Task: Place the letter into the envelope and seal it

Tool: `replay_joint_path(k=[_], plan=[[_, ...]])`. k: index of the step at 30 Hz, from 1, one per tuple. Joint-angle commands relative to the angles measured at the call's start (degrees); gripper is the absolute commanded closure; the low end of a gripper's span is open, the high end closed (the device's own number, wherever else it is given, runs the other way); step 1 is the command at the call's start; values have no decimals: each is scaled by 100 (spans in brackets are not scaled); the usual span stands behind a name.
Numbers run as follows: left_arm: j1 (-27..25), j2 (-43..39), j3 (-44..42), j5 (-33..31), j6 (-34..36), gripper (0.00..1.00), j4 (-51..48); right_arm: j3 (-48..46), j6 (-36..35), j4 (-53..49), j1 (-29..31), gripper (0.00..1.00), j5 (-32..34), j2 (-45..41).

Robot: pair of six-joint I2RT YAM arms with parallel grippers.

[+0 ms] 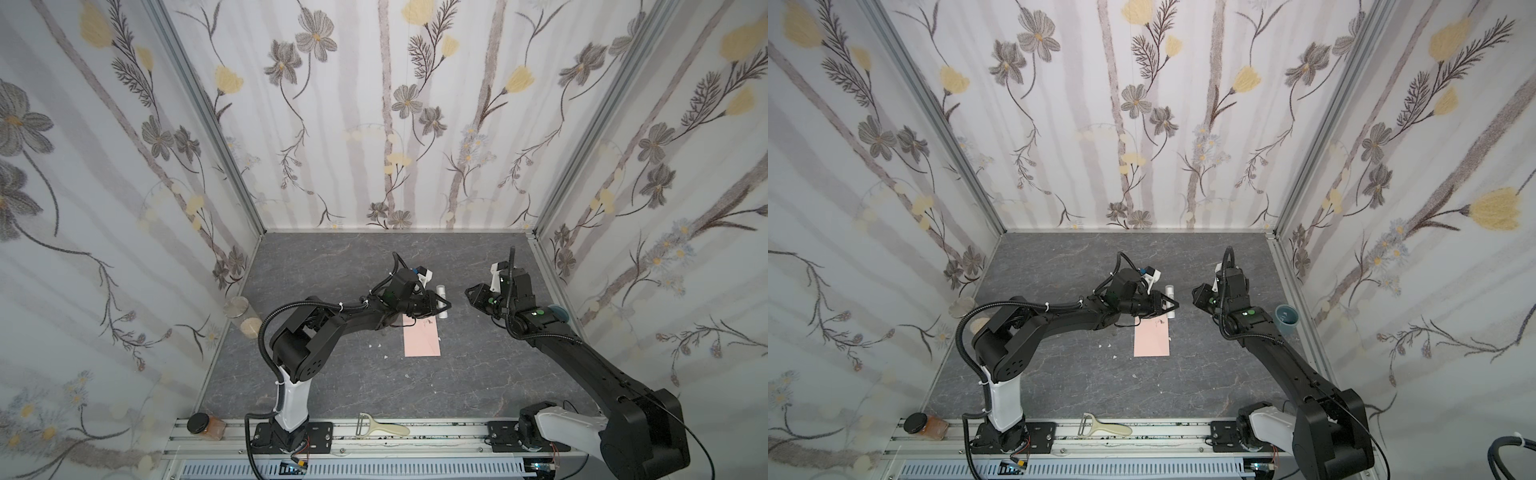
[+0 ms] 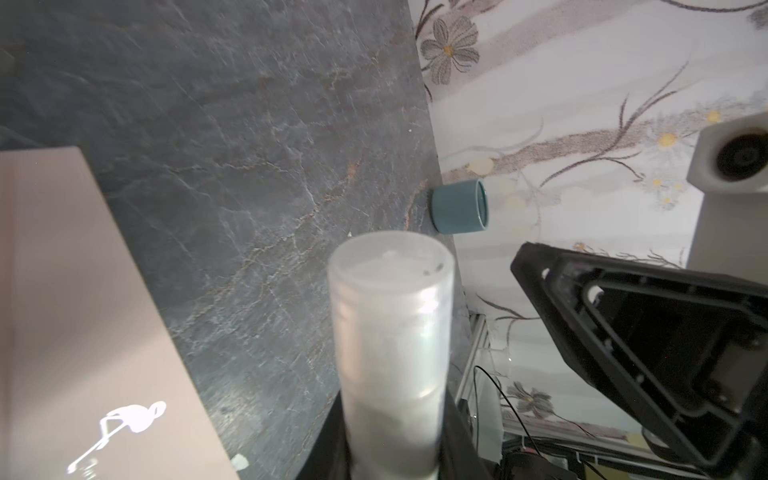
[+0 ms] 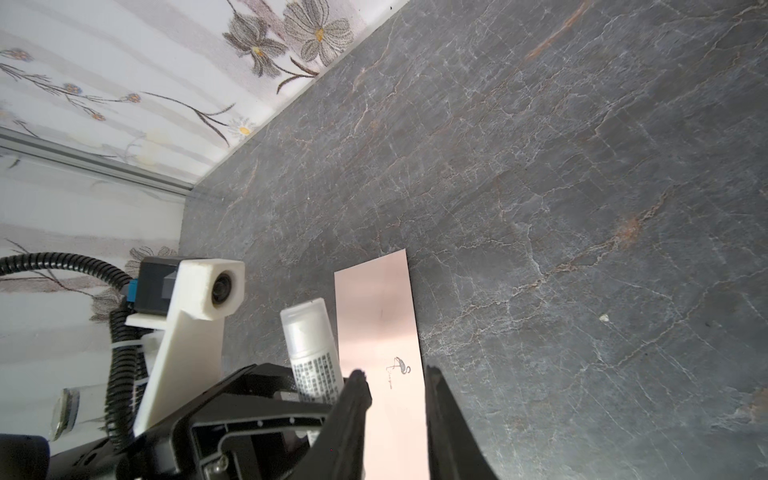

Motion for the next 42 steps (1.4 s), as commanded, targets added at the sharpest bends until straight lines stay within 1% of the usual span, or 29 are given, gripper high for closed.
replay_joint_path(k=[1,5,8,9,12,18,22,31,35,39,41,42], plan=[[21,-316,-10,-1018,557,100,-1273,-61,-60,159,-49,66,31,-220],[31,-711,-151,-1716,565,100,-1962,-81,-117,161,-89,60,51,-472],[29,-962,-316,-2241,560,100,-2451,-81,-191,157,-103,59,20,-540],[28,-1029,-372,-2391,558,100,-2617,-234,-198,171,-99,58,18,-547],[28,-1247,-583,-2700,501,100,-3030,-339,-189,283,-104,55,-99,-524],[39,-1723,-1018,-3181,411,100,-3725,-602,9,717,-98,54,-428,-414],[44,-1770,-1081,-3198,369,100,-3940,-713,49,908,-100,54,-534,-332],[5,-1325,-841,-3217,399,94,-4329,-1015,158,1369,-102,54,-811,-117],[4,-1093,-689,-3162,406,92,-4419,-1005,173,1504,-99,54,-962,127],[-7,-917,-573,-3206,381,84,-4526,-1039,250,1748,-99,54,-1145,330],[-5,-826,-525,-3229,374,83,-4581,-1037,268,1831,-103,54,-1220,413],[-5,-780,-497,-3234,366,81,-4609,-1024,261,1851,-98,54,-1249,453]])
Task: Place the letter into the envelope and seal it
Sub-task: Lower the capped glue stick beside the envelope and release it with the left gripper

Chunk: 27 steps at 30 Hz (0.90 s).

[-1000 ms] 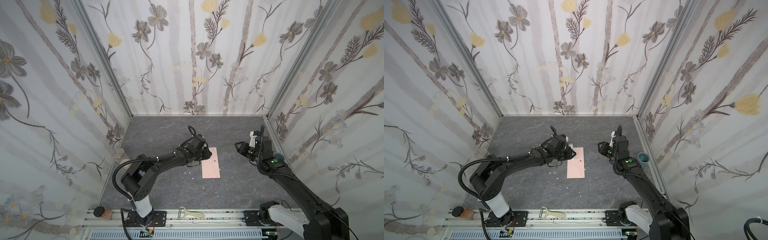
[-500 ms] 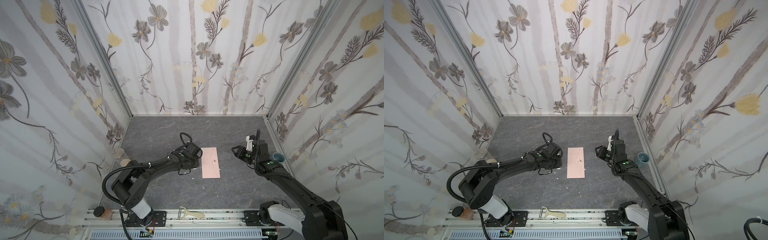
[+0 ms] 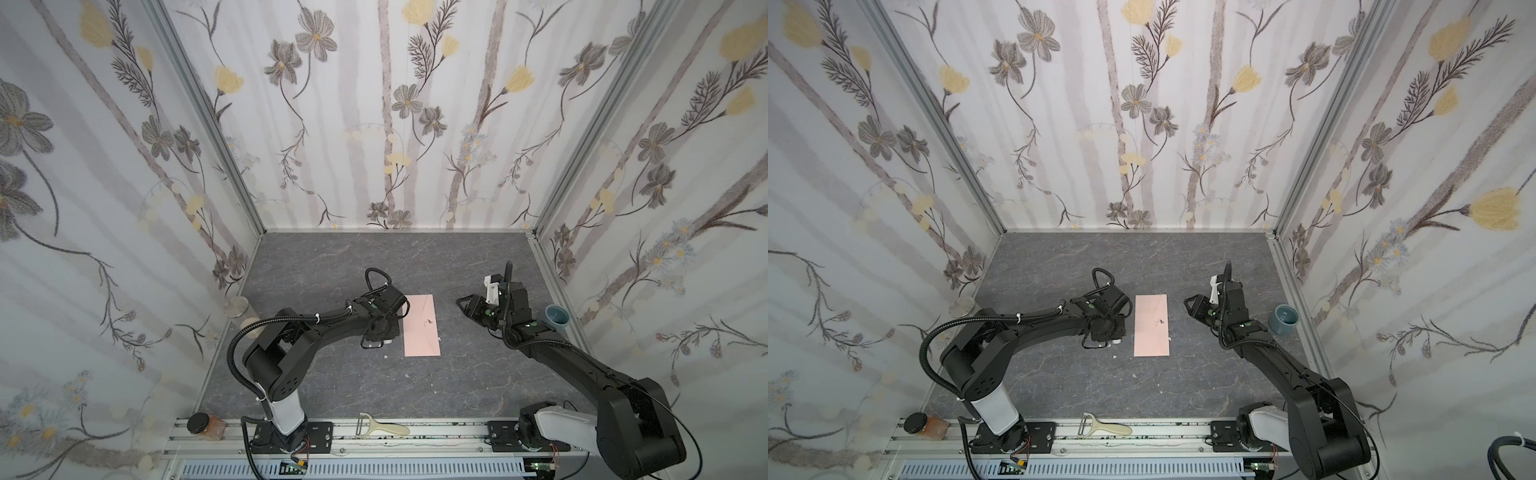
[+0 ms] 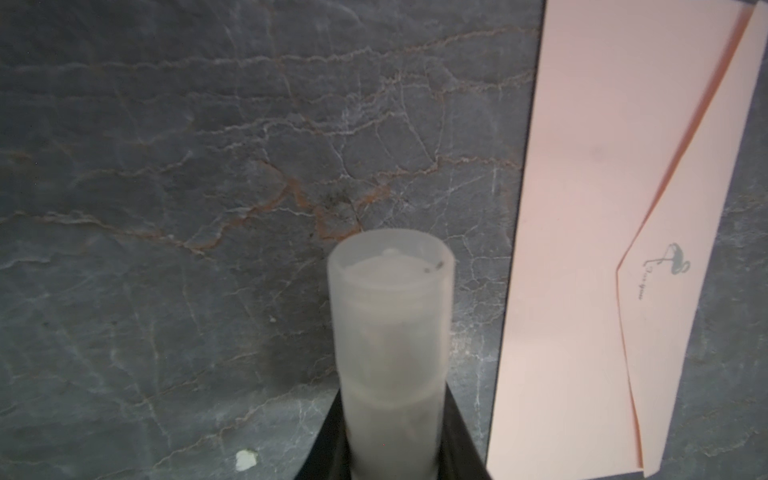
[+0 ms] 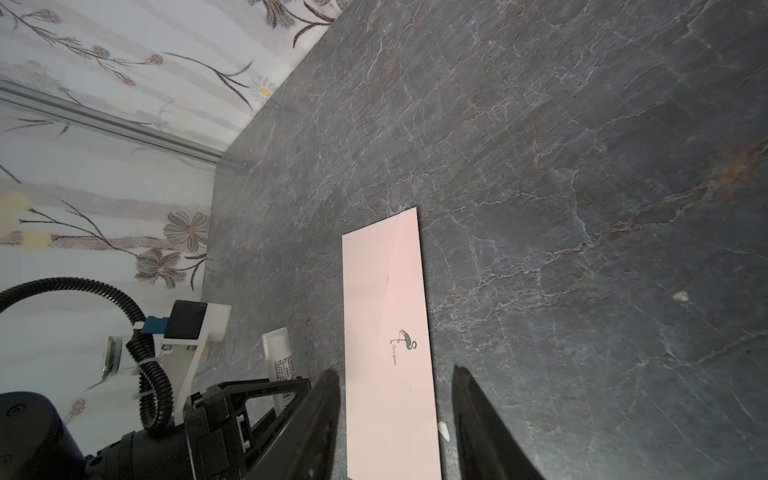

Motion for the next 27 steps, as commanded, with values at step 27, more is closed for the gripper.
replay_joint_path(k=[27], plan=[[-2,349,602,-313,-62,58,-475,-64,77,731,-4,55,-493,457]])
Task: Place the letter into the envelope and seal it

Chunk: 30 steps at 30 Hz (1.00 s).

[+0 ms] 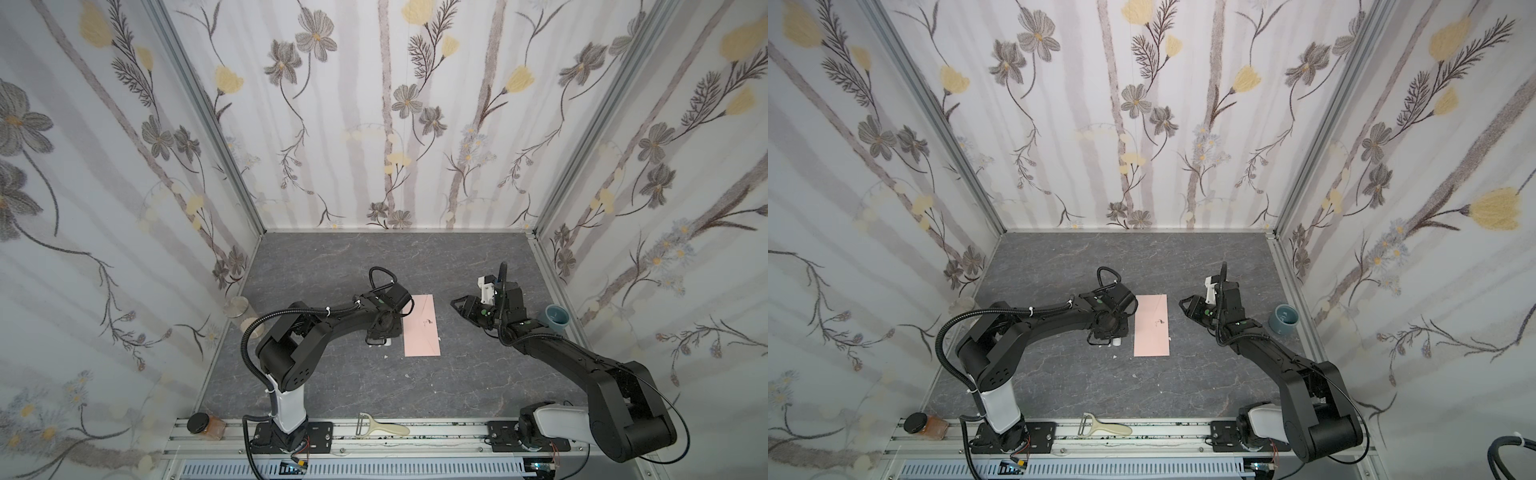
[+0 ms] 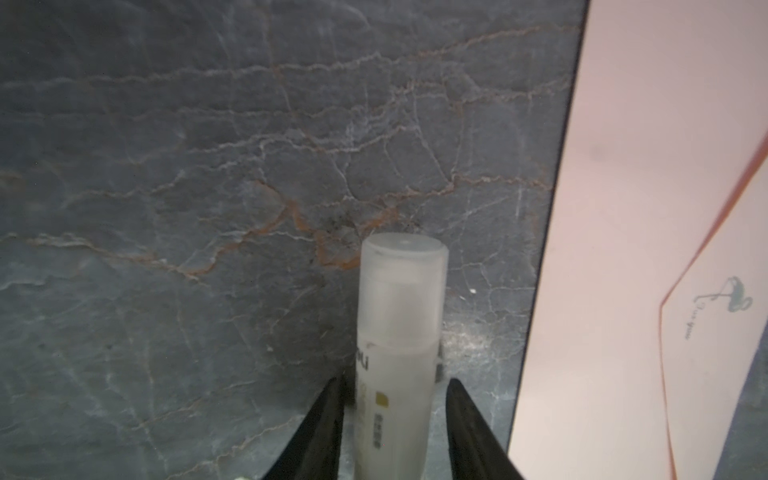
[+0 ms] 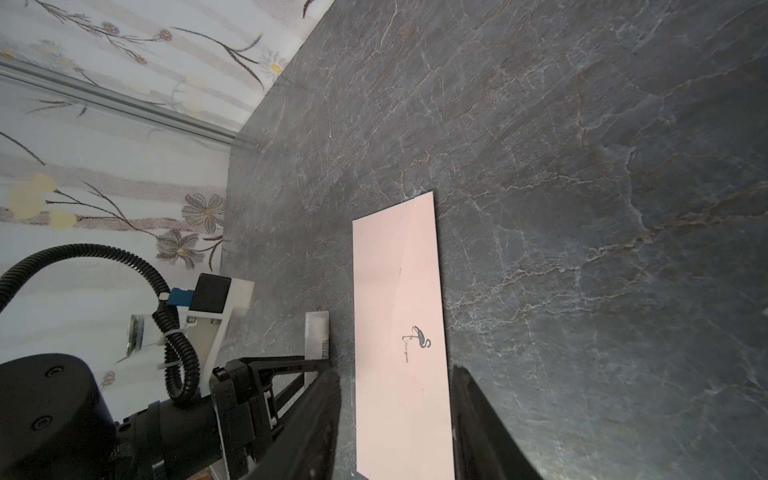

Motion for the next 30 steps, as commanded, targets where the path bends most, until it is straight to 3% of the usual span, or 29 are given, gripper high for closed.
replay_joint_path(k=[1,17,21,27,30], plan=[[-5,-78,121,-131,-36,58,-82,-6,35,264,-3,55,-53,11],[13,-585,187,-325,-176,57,-104,21,70,53,3,55,69,-256],[65,-1103,146,-710,-231,55,-95,94,-166,-271,-2,55,301,-464],[174,-2099,-49,-1781,126,58,67,243,-945,-650,-32,55,1106,-1012],[327,-2575,-209,-2099,469,44,472,323,-1195,-622,-147,55,1407,-1266]])
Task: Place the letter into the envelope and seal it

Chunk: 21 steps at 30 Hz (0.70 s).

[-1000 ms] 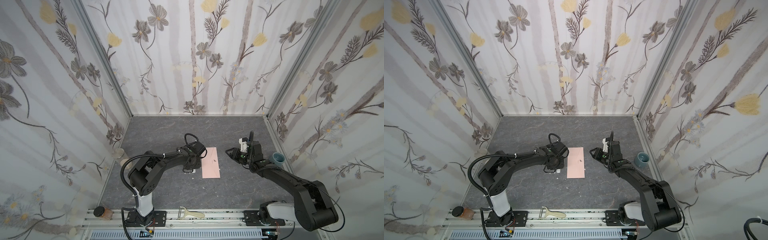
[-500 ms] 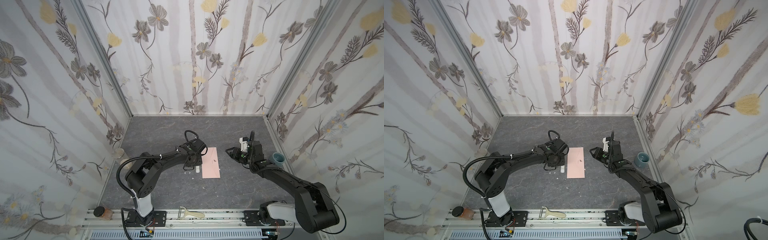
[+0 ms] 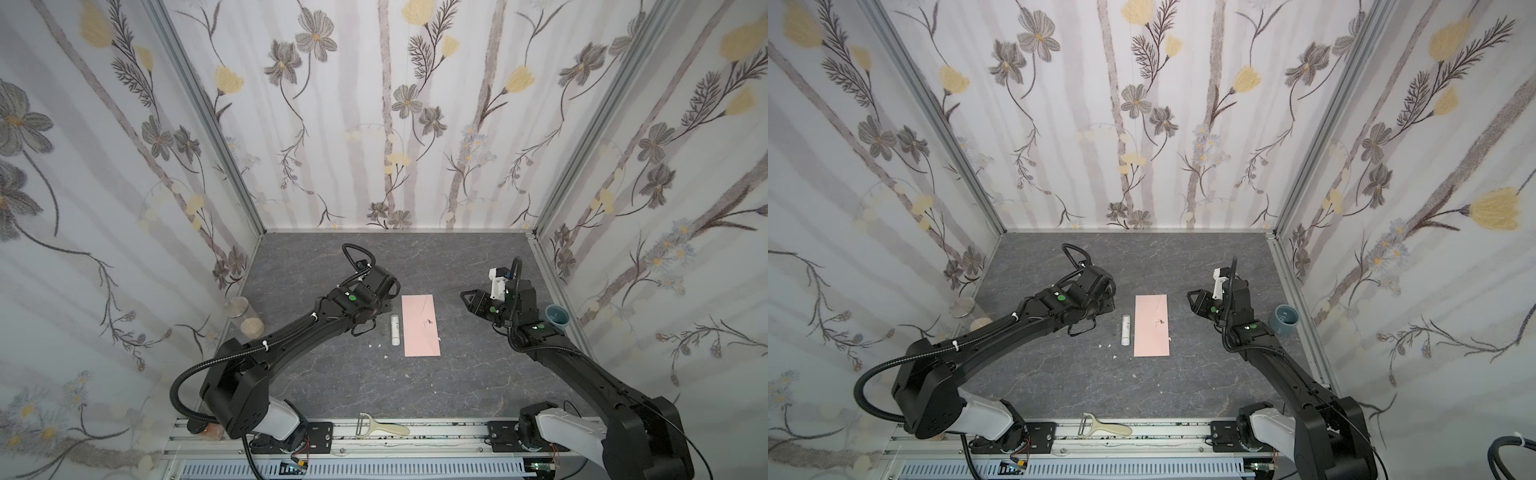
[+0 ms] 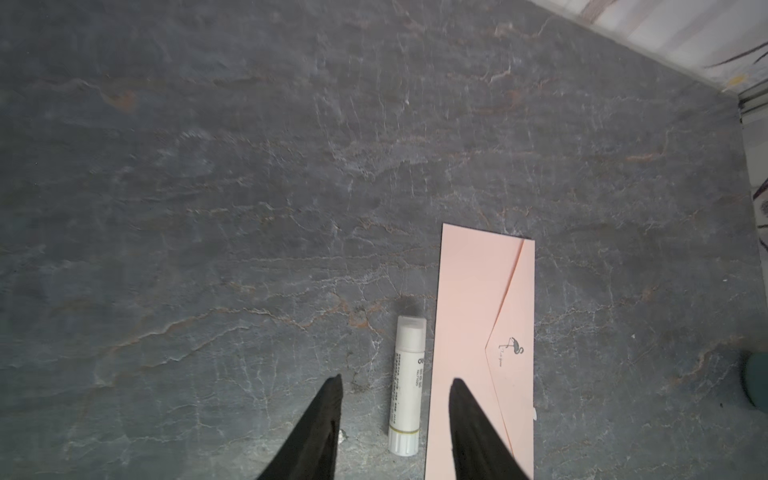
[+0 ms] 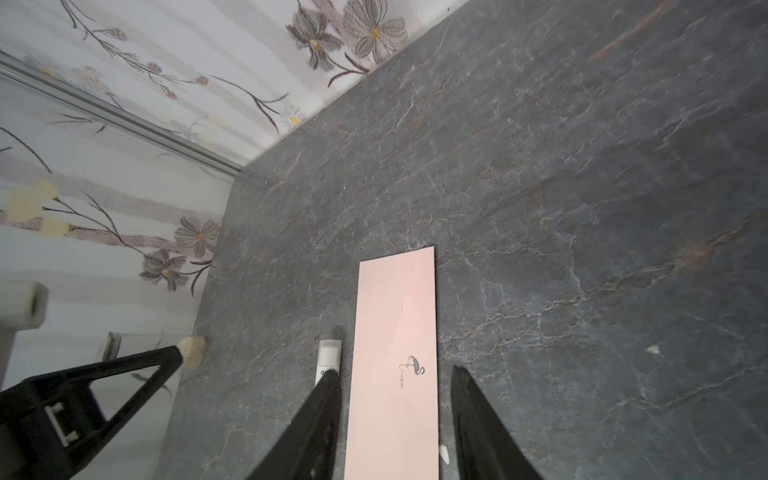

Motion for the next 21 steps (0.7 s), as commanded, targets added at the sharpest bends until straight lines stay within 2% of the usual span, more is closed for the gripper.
replay_joint_path(k=[1,3,4,7,9,10,11,15,18,20,21], plan=[[176,-416,-144,-825,474,36,539,140,-507,57,-118,54,587,-208],[357,-710,-295,-904,718,9,883,239,-694,96,-224,49,716,-312],[483,-865,-366,-941,802,0,1056,303,-787,127,-274,44,853,-375],[882,-1274,-646,-926,1076,0,1764,417,-1148,237,-384,28,1547,-543],[1154,-1451,-873,-696,1368,0,2369,390,-1426,433,-462,18,1994,-648],[1260,-1499,-977,-630,1573,0,2686,325,-1623,603,-493,5,2192,-693],[1356,-1500,-1018,-658,1690,0,2831,269,-1769,787,-516,0,2377,-716],[1694,-1256,-1035,-827,2254,0,3170,45,-2156,1341,-784,0,2725,-710],[1956,-996,-1131,-905,2562,0,3363,-299,-2486,2073,-974,0,2644,-641],[2072,-830,-1435,-882,2948,0,3858,-531,-2718,2555,-988,0,2720,-569],[2080,-822,-1671,-1111,3097,0,4180,-638,-2832,2735,-997,0,2777,-516]])
